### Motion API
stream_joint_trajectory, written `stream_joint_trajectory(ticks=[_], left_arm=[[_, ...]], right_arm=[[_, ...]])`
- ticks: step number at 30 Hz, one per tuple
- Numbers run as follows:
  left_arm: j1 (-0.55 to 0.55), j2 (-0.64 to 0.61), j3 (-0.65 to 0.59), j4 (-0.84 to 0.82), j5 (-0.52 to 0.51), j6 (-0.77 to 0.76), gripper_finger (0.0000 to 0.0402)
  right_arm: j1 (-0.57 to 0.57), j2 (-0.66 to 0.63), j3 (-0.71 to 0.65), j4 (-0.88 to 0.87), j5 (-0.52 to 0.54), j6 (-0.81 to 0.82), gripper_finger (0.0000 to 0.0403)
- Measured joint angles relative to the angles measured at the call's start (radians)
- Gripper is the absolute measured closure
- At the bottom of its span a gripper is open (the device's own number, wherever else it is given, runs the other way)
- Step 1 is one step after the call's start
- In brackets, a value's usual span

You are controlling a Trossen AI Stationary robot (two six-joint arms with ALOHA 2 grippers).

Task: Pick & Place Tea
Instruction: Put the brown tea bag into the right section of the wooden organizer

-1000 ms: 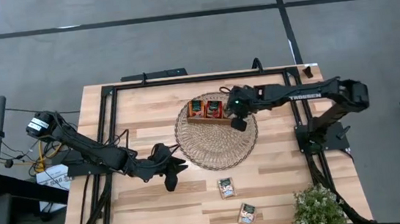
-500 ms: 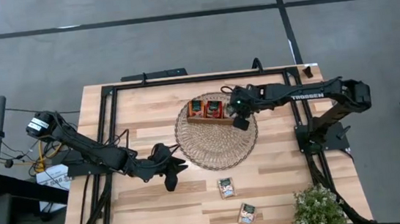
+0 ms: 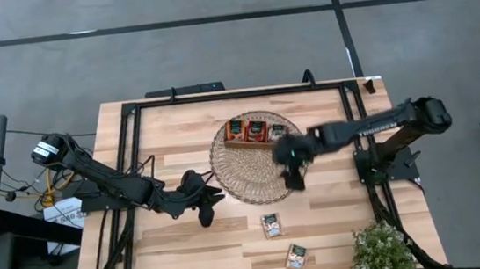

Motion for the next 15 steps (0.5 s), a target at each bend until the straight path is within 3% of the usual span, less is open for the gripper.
stream_joint_trajectory(ticks=[7,15], left_arm=[[0.0,0.0,0.0,0.006,-0.005,-0.006,0.03],[0.0,0.0,0.0,0.018,-0.005,-0.009,0.03]], right_arm=[[0.244,0.098,0.001,0.167,0.045,0.075,0.0197],[0.329,0.263,-0.001,0.254,0.077,0.074,0.0214]])
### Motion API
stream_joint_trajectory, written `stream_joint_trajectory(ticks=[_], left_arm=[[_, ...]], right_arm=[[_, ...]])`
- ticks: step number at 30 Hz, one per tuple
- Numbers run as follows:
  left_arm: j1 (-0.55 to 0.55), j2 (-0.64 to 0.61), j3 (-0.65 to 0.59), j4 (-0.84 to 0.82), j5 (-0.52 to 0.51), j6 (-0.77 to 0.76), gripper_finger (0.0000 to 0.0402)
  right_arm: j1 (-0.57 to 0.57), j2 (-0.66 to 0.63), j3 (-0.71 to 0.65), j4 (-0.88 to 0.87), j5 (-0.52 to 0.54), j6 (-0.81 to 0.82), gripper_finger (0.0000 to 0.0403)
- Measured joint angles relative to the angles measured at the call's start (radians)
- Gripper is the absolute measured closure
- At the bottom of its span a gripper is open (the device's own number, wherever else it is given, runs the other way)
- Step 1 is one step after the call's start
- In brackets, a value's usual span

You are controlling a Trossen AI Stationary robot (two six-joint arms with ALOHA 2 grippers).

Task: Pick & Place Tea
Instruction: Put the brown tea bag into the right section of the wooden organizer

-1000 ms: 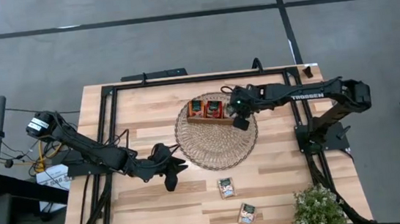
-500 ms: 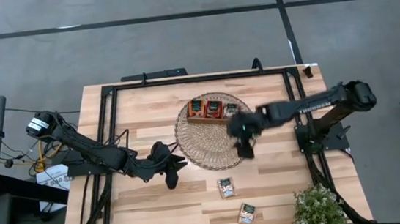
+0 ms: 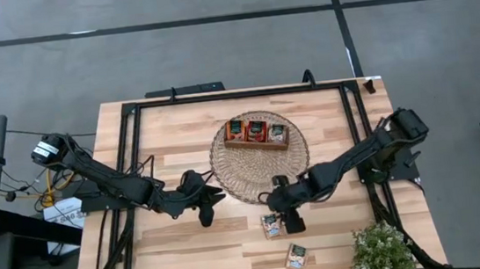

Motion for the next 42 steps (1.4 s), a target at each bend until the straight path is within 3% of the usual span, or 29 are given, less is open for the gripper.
stream_joint_trajectory(ticks=[15,28,36,42], left_arm=[[0.0,0.0,0.0,0.004,0.0,0.002,0.03],[0.0,0.0,0.0,0.004,0.001,0.002,0.03],[0.0,0.0,0.0,0.004,0.001,0.003,0.03],[0.0,0.0,0.0,0.003,0.001,0.003,0.03]], right_arm=[[-0.002,0.169,0.004,0.026,0.031,-0.028,0.0195],[0.036,0.165,0.001,0.013,0.074,-0.026,0.0208],[0.038,0.178,0.003,0.015,0.124,-0.027,0.0259],[0.013,0.178,0.003,-0.007,0.132,-0.028,0.0352]])
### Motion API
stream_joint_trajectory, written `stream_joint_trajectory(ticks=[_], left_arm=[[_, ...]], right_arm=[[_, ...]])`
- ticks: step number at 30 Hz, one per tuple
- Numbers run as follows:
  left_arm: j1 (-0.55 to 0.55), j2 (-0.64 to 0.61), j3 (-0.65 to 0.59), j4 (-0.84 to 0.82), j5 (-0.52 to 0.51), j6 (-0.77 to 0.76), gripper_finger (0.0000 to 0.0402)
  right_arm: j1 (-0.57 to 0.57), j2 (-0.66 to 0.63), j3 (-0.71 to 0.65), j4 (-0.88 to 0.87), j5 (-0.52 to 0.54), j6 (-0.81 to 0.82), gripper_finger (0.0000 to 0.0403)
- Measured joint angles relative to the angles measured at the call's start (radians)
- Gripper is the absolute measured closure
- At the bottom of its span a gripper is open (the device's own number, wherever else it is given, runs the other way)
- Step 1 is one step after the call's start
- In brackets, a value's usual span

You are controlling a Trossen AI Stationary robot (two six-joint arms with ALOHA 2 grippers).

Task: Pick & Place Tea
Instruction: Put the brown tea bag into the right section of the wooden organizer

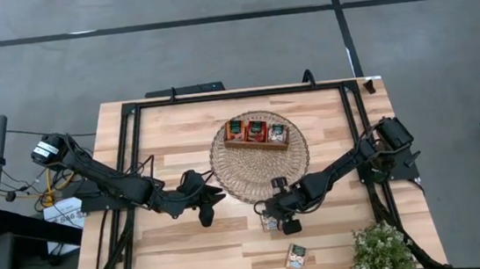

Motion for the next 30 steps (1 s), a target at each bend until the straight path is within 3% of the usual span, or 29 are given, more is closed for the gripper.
stream_joint_trajectory(ticks=[2,6,26,30], left_arm=[[0.0,0.0,0.0,0.0,0.0,0.0,0.03],[0.0,0.0,0.0,0.0,0.0,0.0,0.03],[0.0,0.0,0.0,-0.001,0.001,0.003,0.03],[-0.001,0.0,0.0,-0.001,0.003,0.002,0.03]], right_arm=[[-0.011,0.0,0.0,-0.009,0.0,0.0,0.0388],[-0.02,0.0,-0.001,-0.011,-0.004,0.012,0.04],[0.086,0.006,0.269,-0.375,0.116,-0.011,0.0403],[0.083,0.005,0.325,-0.515,0.231,-0.011,0.0403]])
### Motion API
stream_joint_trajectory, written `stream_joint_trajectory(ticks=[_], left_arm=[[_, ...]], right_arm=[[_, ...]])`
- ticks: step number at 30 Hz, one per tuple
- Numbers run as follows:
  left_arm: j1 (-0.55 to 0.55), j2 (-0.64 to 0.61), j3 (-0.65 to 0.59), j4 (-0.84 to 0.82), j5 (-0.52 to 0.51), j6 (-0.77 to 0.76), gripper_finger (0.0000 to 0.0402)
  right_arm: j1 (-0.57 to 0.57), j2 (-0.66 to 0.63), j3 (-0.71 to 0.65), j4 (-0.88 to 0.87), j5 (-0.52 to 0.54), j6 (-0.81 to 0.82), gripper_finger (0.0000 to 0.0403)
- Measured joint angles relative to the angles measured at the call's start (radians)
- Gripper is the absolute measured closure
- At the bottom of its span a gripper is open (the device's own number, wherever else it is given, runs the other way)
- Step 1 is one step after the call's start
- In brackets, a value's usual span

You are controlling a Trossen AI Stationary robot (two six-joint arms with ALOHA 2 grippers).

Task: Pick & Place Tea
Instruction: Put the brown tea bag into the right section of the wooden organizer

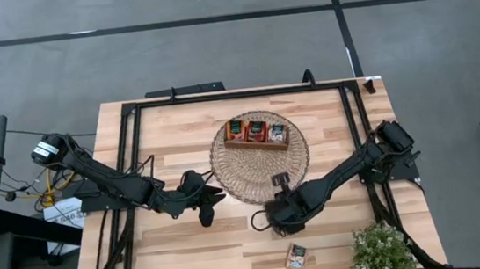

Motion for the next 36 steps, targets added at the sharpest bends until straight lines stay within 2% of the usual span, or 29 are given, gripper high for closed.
stream_joint_trajectory(ticks=[8,11,20,23,28,36], left_arm=[[0.0,0.0,0.0,0.0,0.0,-0.001,0.03],[0.0,0.0,0.0,0.0,0.001,-0.003,0.03],[-0.019,0.0,0.0,-0.007,0.001,-0.003,0.03],[-0.019,0.0,0.0,-0.007,0.001,-0.003,0.03],[-0.02,0.0,0.0,-0.007,0.001,-0.003,0.03],[-0.032,0.0,0.0,-0.007,-0.002,0.002,0.03]], right_arm=[[-0.087,-0.001,0.075,-0.243,0.257,0.019,0.0403],[-0.144,-0.018,0.073,-0.291,0.323,0.026,0.0403],[-0.352,-0.136,0.072,-0.297,0.484,0.03,0.0403],[-0.415,-0.162,0.066,-0.266,0.503,0.028,0.0403],[-0.485,-0.178,-0.032,-0.191,0.495,0.014,0.0403],[-0.504,-0.179,-0.135,-0.086,0.468,0.017,0.0403]])
